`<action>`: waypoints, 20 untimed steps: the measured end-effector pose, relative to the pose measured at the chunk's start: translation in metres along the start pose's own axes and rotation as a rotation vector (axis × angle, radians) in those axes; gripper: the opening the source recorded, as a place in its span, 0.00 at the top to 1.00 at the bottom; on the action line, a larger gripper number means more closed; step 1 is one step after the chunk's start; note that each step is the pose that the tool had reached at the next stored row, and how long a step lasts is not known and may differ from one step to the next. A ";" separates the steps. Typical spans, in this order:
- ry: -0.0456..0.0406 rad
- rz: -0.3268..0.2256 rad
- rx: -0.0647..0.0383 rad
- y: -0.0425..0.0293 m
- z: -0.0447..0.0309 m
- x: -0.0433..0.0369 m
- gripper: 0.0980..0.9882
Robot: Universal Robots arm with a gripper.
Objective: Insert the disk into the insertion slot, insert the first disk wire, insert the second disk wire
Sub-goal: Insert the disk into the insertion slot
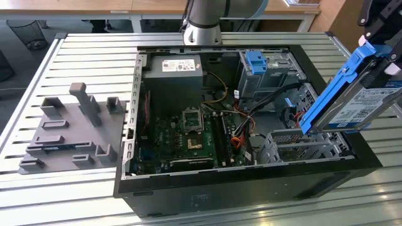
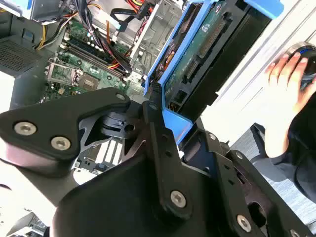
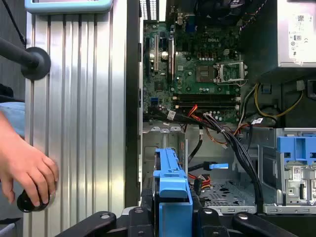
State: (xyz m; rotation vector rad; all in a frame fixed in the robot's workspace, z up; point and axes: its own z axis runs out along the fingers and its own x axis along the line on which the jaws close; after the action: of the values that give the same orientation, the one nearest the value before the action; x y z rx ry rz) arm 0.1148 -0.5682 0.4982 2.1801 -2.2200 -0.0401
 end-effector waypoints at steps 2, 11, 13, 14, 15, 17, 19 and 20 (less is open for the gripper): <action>0.0001 0.000 0.000 0.0000 0.0000 0.0000 0.70; 0.0000 0.000 0.003 0.0006 0.0002 0.0000 0.70; -0.0001 0.000 0.007 0.0010 0.0011 0.0000 0.70; 0.0000 0.000 0.010 0.0018 0.0015 0.0000 0.70; 0.0001 0.000 0.012 0.0030 0.0018 0.0000 0.70; -0.0002 0.000 0.015 0.0061 0.0032 0.0001 0.70; -0.0002 0.000 0.018 0.0114 0.0051 0.0000 0.70; -0.0004 0.000 0.019 0.0137 0.0065 -0.0001 0.70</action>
State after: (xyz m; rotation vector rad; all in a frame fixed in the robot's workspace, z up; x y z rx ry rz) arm 0.1009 -0.5678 0.4922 2.1899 -2.2300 -0.0193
